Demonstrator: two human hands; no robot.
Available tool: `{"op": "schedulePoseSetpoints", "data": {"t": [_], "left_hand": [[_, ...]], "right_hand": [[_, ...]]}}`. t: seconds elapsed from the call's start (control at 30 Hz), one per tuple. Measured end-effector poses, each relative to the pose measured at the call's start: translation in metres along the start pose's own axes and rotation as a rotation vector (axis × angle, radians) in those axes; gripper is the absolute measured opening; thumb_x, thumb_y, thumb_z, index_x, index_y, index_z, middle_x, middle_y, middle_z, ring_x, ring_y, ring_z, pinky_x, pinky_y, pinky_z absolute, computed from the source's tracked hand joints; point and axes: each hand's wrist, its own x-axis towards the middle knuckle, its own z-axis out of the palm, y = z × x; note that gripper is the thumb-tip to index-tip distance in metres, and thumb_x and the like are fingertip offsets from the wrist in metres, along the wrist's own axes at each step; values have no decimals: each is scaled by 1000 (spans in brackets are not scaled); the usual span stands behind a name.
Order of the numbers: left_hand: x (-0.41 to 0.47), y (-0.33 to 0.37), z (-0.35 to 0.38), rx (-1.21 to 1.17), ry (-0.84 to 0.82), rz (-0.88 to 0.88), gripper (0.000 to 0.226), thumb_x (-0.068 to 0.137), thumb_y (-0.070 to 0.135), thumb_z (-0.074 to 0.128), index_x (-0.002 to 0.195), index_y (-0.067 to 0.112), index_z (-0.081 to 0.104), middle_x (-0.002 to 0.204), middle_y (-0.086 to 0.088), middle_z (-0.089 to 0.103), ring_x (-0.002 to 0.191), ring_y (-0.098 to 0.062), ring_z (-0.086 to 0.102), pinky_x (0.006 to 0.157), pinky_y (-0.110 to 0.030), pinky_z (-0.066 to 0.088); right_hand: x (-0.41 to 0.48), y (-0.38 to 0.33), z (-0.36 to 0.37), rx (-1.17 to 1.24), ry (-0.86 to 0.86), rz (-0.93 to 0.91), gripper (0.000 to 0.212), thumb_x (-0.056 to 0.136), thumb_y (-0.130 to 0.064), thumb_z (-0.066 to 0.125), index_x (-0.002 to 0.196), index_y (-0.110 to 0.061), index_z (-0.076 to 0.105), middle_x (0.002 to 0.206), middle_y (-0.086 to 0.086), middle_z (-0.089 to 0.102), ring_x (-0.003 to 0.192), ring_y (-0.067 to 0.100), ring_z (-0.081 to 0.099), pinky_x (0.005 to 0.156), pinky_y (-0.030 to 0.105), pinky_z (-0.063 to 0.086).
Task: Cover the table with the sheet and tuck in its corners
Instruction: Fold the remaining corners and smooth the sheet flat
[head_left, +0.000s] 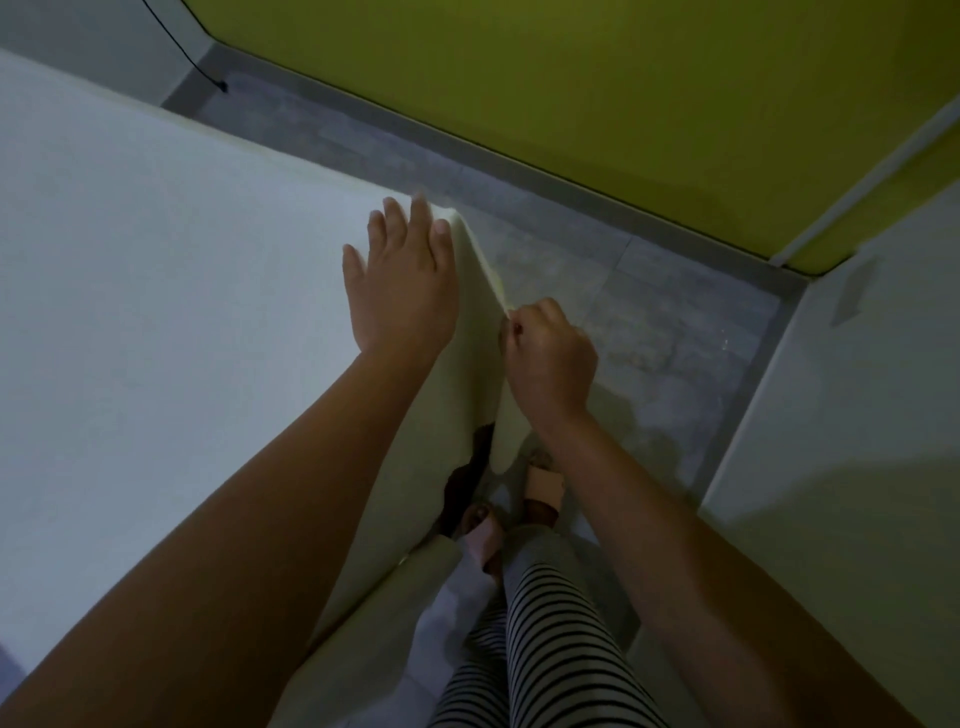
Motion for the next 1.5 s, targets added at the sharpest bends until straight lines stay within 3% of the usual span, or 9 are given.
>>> {"op": "schedulePoseSetpoints", "data": {"t": [0.17,0.3,0.63,0.9,0.97,1.03,1.17,1.37,1.5], "left_hand": [[1,1,0,-19,-4,-16,53,103,38,10,152,21,18,160,-5,13,149,-20,7,119,-44,6],[-1,2,-1,-21,-12,3,52,103,37,11,152,20,17,160,-5,13,148,-19,7,119,-43,7],[-3,3,-2,-51,-16,33,53,103,38,11,152,20,16,161,-4,12,148,-18,7,119,-43,7],[-11,-4,-13,-208,-55,67,52,104,38,17,152,18,18,161,-5,8,149,-18,3,120,-40,1],[-24,-10,-19,-227,-56,92,53,103,40,17,152,19,16,161,-4,5,148,-17,0,119,-39,-1],[-40,-22,-26,-205,-42,102,54,103,41,17,152,19,15,161,-2,4,148,-15,-1,118,-37,-3],[-63,-56,-39,-225,-8,0,52,103,38,20,152,19,18,161,-1,7,148,-13,0,118,-35,-3],[-95,-96,-55,-239,77,-116,51,103,36,23,151,17,22,160,-3,11,148,-15,4,120,-37,-2],[-113,-118,-63,-240,121,-178,51,104,34,22,151,16,21,160,-3,10,148,-15,3,119,-37,-4]], "right_hand": [[15,-10,-15,65,126,-24,17,80,-12,63,63,-12,60,68,4,57,45,20,41,47,27,31],[2,5,0,2,31,-18,18,80,-9,64,62,-10,59,67,8,57,45,29,48,47,31,37],[0,10,16,-107,-51,-44,21,70,-2,69,58,-11,54,62,8,55,45,26,46,54,27,26],[-15,4,25,-130,-143,-15,24,69,-3,70,57,-11,51,61,10,55,48,28,51,52,30,37],[-22,8,23,-105,-196,11,16,78,0,60,63,-5,58,66,15,60,58,32,58,60,34,44],[-33,12,18,-165,-422,-36,18,91,-6,49,83,0,64,85,20,65,79,36,62,75,35,43],[-47,19,-4,-420,-759,-140,21,88,0,50,99,-5,66,109,13,61,95,29,62,76,30,43],[-26,3,-39,-371,-690,-136,18,85,2,51,71,-4,60,96,14,61,86,33,63,70,33,45],[-14,-16,-65,-409,-549,-228,22,90,-8,48,93,-13,69,99,7,63,85,26,62,67,29,37]]}}
